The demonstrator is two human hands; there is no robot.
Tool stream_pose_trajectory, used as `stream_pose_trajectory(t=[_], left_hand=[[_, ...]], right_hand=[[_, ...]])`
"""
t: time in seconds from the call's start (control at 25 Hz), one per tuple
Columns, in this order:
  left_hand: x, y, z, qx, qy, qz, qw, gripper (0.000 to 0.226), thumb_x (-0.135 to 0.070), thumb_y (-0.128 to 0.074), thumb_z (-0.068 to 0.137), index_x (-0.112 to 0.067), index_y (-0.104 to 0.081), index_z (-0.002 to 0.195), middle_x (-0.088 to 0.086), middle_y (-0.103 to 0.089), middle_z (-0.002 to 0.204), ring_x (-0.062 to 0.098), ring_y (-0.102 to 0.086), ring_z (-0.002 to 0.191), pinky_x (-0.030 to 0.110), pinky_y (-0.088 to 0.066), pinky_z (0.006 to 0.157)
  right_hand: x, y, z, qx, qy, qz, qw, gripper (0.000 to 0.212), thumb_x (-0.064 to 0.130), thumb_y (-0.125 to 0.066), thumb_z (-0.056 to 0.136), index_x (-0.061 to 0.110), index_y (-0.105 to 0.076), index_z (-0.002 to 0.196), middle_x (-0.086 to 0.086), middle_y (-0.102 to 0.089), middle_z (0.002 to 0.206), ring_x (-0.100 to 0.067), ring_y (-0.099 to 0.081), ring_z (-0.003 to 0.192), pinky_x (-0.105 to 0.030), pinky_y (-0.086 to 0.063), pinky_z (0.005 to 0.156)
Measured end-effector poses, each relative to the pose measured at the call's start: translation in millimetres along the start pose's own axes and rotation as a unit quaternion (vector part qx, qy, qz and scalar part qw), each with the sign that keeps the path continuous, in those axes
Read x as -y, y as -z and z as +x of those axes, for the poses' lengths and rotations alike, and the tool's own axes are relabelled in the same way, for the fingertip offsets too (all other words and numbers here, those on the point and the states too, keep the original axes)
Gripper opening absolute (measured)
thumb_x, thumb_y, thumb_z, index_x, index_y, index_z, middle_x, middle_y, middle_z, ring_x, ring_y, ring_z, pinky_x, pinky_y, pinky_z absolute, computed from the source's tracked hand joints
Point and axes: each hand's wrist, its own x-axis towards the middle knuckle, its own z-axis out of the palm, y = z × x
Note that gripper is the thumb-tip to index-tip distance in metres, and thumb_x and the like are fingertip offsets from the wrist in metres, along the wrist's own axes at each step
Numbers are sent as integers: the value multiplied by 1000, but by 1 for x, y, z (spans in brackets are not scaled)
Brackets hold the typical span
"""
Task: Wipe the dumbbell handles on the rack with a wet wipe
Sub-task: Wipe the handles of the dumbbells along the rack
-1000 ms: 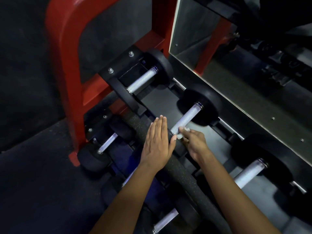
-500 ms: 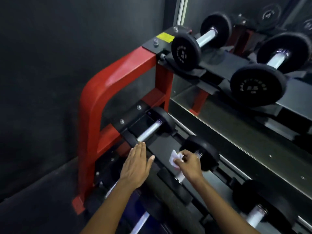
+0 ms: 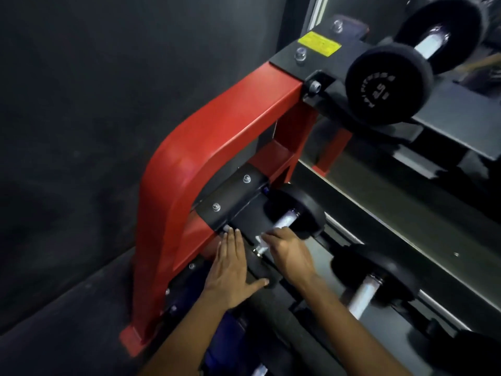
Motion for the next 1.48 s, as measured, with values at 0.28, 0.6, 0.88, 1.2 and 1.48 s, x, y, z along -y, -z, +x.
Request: stream_pose_trajectory(t=[0.28,0.6,0.88,1.2,1.48], left_hand=[[2,-14,2,-81,-1,-77,994,103,-76,-20,83,-3,16,146,10,25,153,21,17,144,34,3,119],[-13,-39,9,-205,36,-129,969,72,-47,-7,99,6,-20,145,21,-19,154,28,-17,144,38,-9,119],[-9,-38,10,-212,28,-109,971,71,-44,-6,100,8,-25,143,22,-26,151,29,-22,142,37,-7,118],[-8,-35,9,-197,27,-93,976,71,-45,-3,100,7,-22,144,21,-24,152,28,-22,143,37,-5,119],[-8,-34,9,-193,35,-73,978,70,-44,-3,100,7,-22,144,22,-26,151,29,-24,142,37,-5,118]], right_hand=[[-17,-29,0,71,135,-83,985,28,25,-48,80,12,-69,92,1,-62,91,-20,-57,83,-32,-52,52],[-27,-45,-3,-27,184,-85,979,36,22,-43,87,8,-66,112,0,-64,113,-18,-58,98,-29,-54,72],[-63,-34,14,-27,177,-138,974,41,20,-54,83,12,-63,121,-1,-64,122,-25,-62,107,-32,-56,69],[-59,-23,22,-29,93,-92,991,51,-1,-70,69,8,-64,119,-5,-65,119,-27,-58,107,-37,-59,57],[-32,-42,10,9,223,-112,968,30,21,-44,85,13,-69,100,3,-67,97,-19,-58,88,-30,-53,63]])
